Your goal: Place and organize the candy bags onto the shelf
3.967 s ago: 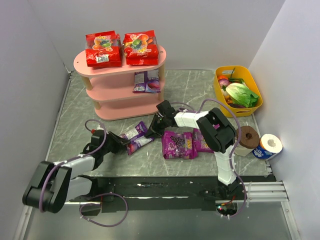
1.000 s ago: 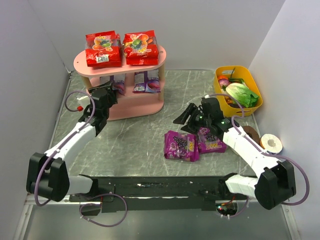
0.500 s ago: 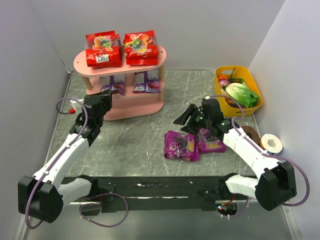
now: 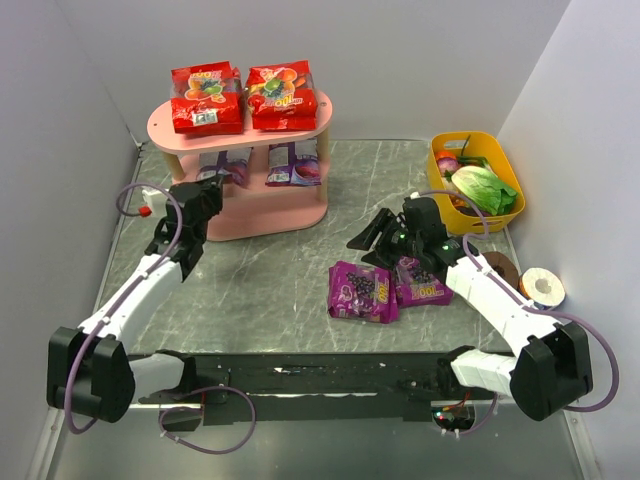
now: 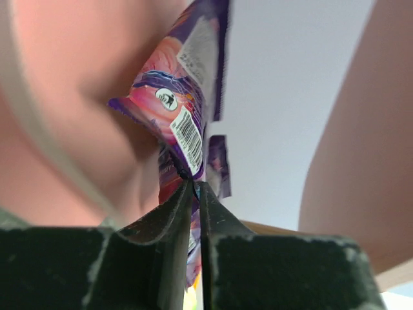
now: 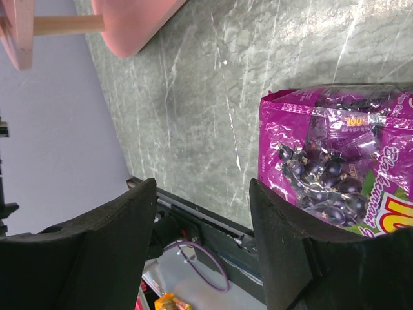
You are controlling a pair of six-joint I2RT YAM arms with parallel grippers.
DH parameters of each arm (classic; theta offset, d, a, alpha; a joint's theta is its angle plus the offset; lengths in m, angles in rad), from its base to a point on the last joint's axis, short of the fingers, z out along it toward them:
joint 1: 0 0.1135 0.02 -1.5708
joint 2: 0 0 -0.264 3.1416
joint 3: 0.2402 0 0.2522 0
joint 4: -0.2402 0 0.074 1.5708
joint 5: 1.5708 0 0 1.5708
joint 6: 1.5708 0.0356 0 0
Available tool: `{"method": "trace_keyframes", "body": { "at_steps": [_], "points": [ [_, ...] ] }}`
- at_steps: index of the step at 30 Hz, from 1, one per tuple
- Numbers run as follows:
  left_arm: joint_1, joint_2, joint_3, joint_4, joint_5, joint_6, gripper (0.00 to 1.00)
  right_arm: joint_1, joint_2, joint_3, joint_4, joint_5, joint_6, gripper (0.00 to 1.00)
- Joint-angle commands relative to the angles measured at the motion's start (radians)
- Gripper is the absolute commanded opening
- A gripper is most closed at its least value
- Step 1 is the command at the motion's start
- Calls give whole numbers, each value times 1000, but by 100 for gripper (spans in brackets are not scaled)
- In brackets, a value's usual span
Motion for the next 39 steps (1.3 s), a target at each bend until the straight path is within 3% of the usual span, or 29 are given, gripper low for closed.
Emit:
{"method": "trace_keyframes", "body": {
  "at_steps": [1, 10, 19, 26, 32, 39],
  "points": [
    [16, -29, 42, 82, 48, 32, 11, -8, -4, 17, 19, 12, -7, 66],
    [17, -60, 22, 135, 99, 28, 7, -8, 11, 34, 16, 16, -13, 66],
    [60, 101, 59, 230, 136, -8, 7, -11, 31, 34, 21, 10, -7, 65],
    [77, 171, 71, 158, 176, -24, 5, -20, 20, 20, 13, 24, -7, 65],
    [77, 164, -24, 173, 203, -65, 5, -26, 19, 16, 10, 30, 2, 65],
    [77, 174, 60, 139, 257, 22, 9, -26, 26, 11, -10, 39, 3, 65]
  ]
}}
